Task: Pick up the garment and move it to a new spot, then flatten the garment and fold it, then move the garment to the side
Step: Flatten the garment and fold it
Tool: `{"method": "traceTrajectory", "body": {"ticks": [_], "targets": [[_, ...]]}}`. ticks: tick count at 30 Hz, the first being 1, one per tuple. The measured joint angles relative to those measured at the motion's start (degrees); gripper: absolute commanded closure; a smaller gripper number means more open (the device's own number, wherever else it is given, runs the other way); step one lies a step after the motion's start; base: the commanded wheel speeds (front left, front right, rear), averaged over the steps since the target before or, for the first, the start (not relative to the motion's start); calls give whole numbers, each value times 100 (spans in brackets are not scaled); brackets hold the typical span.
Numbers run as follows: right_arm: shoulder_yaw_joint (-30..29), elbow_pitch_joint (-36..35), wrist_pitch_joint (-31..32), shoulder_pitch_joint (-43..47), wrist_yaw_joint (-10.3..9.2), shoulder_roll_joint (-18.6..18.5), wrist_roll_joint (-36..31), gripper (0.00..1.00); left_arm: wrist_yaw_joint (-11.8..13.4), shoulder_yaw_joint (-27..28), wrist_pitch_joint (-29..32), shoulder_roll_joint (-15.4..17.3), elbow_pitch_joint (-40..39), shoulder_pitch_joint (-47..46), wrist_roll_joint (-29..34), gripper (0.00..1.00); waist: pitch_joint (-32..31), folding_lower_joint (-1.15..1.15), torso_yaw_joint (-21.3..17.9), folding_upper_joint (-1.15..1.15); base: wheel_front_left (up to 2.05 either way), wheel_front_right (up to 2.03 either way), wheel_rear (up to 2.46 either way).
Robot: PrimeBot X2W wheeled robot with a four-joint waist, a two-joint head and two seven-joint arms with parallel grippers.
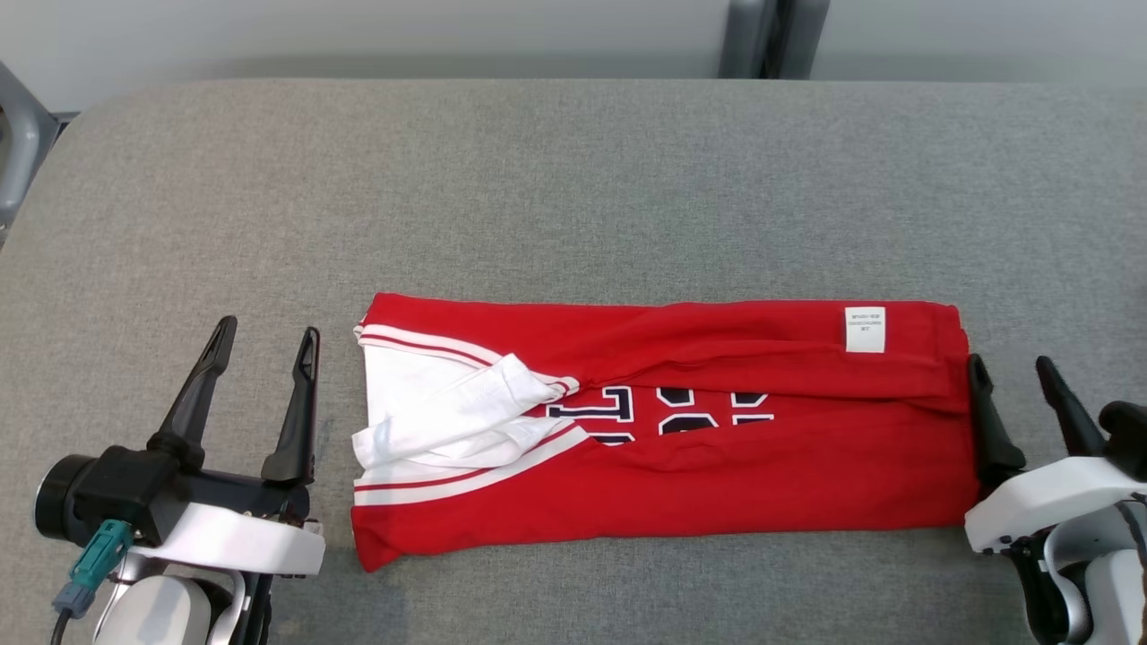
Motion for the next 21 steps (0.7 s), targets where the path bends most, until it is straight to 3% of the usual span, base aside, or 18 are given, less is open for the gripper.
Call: {"method": "traceTrajectory", "body": {"ticks": [14,15,16,17,18,19,21], "targets": [[372,1812,-563,-718,0,80,444,0,-209,115,0,-175,133,-247,176,0,359,0,105,0,0,0,0],[420,1892,-586,-747,0,76,449,18,-229,130,0,-185,140,-249,181,0,364,0,106,0,0,0,0],[457,1954,-612,-776,0,76,469,43,-245,146,0,-194,149,-249,193,0,368,0,106,0,0,0,0],[500,2014,-636,-795,0,69,505,57,-253,165,0,-207,155,-250,221,0,368,0,105,0,0,0,0],[536,2063,-661,-822,0,62,535,87,-258,179,0,-219,158,-252,222,0,369,0,102,0,0,0,0],[572,2101,-683,-840,0,55,559,100,-259,196,0,-229,159,-253,227,0,371,0,98,0,0,0,0],[637,2117,-715,-855,8,46,621,100,-282,235,0,-238,171,-254,265,0,371,0,85,0,0,0,0]]}}
